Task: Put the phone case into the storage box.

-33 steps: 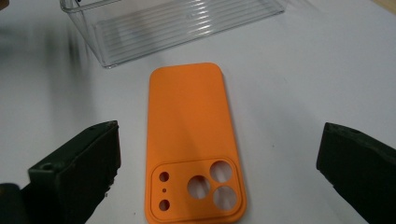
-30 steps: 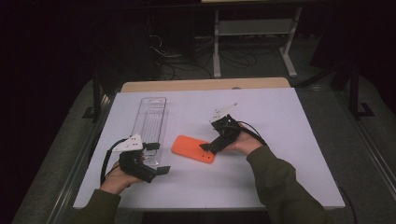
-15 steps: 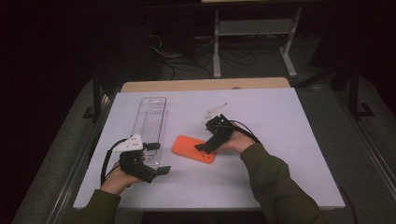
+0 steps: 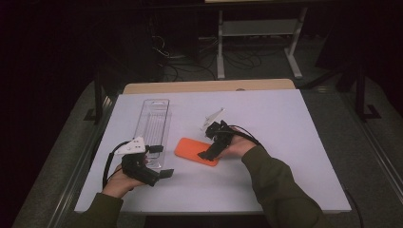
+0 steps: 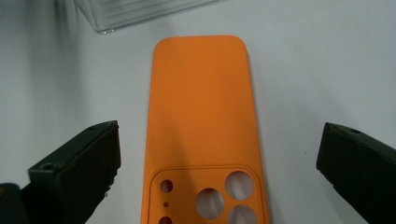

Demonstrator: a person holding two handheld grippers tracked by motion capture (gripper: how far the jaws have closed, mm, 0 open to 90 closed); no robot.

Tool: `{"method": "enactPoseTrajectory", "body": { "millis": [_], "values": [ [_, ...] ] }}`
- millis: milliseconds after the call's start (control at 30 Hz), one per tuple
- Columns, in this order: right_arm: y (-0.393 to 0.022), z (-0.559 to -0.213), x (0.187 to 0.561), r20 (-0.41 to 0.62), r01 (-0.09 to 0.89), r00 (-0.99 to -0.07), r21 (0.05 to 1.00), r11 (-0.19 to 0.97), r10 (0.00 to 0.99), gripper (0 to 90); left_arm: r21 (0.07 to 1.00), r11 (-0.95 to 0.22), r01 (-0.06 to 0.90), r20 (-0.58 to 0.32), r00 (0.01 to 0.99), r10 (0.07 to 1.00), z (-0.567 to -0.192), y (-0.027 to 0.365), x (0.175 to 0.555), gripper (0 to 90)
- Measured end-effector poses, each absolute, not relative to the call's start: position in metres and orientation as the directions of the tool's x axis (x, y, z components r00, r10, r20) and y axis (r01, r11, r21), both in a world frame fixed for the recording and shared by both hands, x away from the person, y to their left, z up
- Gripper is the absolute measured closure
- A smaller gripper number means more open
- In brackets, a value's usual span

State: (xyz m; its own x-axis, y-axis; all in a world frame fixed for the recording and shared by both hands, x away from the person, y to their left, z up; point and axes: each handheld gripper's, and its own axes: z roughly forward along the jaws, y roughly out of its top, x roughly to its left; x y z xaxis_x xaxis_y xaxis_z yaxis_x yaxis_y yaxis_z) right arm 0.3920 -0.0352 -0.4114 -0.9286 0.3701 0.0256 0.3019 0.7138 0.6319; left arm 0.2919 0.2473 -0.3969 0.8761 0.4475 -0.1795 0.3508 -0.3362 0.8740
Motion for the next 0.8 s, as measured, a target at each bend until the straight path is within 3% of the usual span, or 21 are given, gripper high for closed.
{"method": "enactPoseTrajectory", "body": {
  "millis": [267, 800],
  "values": [
    [-0.026, -0.422, 0.394, 0.007, 0.275, -0.94, 0.605, 0.747, 0.341, 0.0, 0.874, -0.341, 0.346, -0.174, 0.879, 0.444, -0.397, 0.247, 0.292, 0.0],
    [-0.016, -0.435, 0.393, 0.024, 0.31, -0.934, 0.551, 0.775, 0.357, 0.0, 0.871, -0.346, 0.349, -0.178, 0.881, 0.439, -0.398, 0.247, 0.292, 0.0]
  ]
}}
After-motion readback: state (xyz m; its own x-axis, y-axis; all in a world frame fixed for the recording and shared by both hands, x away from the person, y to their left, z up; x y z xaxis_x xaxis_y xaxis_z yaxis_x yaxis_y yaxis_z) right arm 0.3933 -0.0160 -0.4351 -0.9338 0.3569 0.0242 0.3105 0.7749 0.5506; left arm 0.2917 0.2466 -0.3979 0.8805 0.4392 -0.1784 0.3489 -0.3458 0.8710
